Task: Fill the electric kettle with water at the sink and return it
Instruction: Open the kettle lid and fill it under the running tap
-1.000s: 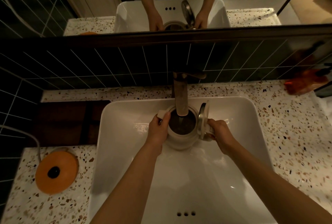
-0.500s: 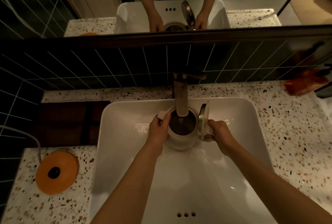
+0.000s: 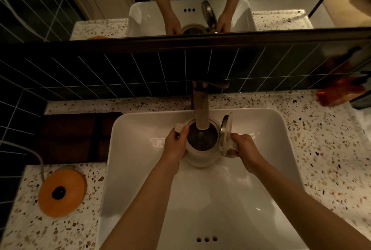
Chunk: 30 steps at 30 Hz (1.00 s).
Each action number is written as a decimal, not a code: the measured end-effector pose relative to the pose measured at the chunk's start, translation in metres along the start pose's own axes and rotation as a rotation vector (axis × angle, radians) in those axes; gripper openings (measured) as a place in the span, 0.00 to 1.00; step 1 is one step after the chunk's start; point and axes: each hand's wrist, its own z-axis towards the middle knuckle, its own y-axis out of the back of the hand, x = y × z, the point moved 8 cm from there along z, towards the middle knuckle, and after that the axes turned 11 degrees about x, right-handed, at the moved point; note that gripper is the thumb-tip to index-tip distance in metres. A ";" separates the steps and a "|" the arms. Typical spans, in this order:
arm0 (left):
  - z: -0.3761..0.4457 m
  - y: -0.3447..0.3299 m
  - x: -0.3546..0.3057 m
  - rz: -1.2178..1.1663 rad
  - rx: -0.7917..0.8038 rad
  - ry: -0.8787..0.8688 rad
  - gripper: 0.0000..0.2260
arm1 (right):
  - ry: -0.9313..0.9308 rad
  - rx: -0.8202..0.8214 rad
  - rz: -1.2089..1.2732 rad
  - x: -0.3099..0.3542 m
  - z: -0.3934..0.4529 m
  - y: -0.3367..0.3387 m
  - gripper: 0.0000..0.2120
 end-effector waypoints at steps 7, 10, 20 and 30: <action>-0.002 0.001 -0.001 -0.012 0.017 0.010 0.10 | 0.008 -0.024 0.018 -0.001 0.001 0.001 0.20; -0.001 0.005 -0.002 -0.014 -0.007 0.007 0.12 | 0.026 -0.040 0.006 -0.001 0.004 0.005 0.23; -0.022 0.029 -0.093 0.129 -0.273 -0.428 0.13 | 0.030 -0.077 0.003 -0.001 0.005 0.007 0.23; -0.043 -0.061 -0.165 1.048 0.069 -0.842 0.20 | -0.005 -0.086 -0.009 -0.003 0.004 0.006 0.17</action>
